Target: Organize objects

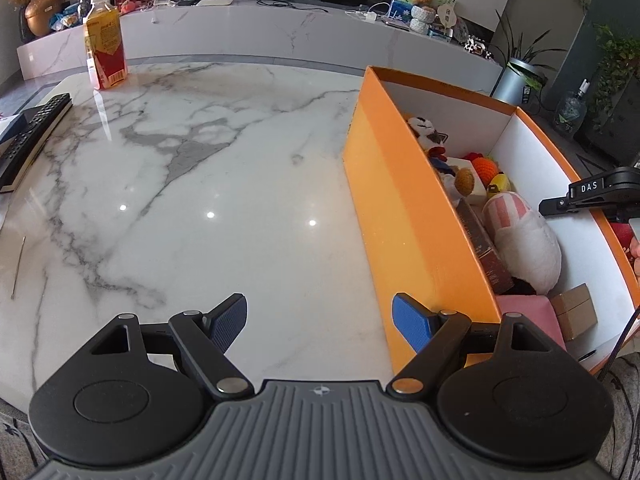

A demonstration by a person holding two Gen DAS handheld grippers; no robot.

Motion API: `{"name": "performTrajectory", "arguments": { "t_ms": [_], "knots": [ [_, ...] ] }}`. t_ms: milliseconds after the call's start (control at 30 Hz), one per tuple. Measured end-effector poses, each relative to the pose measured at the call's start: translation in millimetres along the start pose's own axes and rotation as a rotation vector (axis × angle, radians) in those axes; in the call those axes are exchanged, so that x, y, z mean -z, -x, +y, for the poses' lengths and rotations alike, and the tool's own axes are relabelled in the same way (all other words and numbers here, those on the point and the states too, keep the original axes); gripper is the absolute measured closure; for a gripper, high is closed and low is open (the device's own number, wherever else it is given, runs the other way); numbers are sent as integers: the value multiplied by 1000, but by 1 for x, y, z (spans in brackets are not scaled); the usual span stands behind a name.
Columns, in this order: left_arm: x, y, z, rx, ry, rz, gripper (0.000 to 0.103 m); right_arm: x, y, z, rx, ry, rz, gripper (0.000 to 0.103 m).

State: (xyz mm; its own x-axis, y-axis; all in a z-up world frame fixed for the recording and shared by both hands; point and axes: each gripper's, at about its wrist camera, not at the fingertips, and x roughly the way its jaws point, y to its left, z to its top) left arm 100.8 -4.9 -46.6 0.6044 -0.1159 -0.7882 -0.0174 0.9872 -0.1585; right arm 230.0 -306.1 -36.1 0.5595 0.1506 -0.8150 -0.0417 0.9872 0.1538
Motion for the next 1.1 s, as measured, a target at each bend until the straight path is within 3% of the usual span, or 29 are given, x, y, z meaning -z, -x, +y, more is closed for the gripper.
{"name": "performTrajectory", "arguments": {
  "t_ms": [300,400,467,500,567,667,767,967,1033,1100],
  "knots": [
    [1,0,0,-30,-6,8,11,-20,-10,5,23,-11,-26,97],
    [-1,4,-1,-32,-11,-4,11,-26,-15,12,37,43,-17,97],
    [-2,7,-3,-35,-19,-12,11,-25,-12,14,23,46,-6,86],
    [-2,9,-3,-36,-26,-18,11,-23,-7,14,9,25,-16,67],
    [-2,11,-4,-42,-36,-26,11,-15,14,16,-29,8,-85,39],
    [-2,14,-7,-60,-54,-33,11,3,50,37,3,112,-207,36],
    [-4,23,-13,-112,-82,-61,10,24,83,57,20,137,-318,7],
    [-5,53,-23,-111,-103,-177,10,60,114,97,-1,224,-362,2],
    [-6,63,-25,-108,-89,-204,10,75,125,102,14,190,-457,1],
    [-4,72,-26,-98,-80,-251,10,84,133,102,7,142,-473,1]
  ]
}}
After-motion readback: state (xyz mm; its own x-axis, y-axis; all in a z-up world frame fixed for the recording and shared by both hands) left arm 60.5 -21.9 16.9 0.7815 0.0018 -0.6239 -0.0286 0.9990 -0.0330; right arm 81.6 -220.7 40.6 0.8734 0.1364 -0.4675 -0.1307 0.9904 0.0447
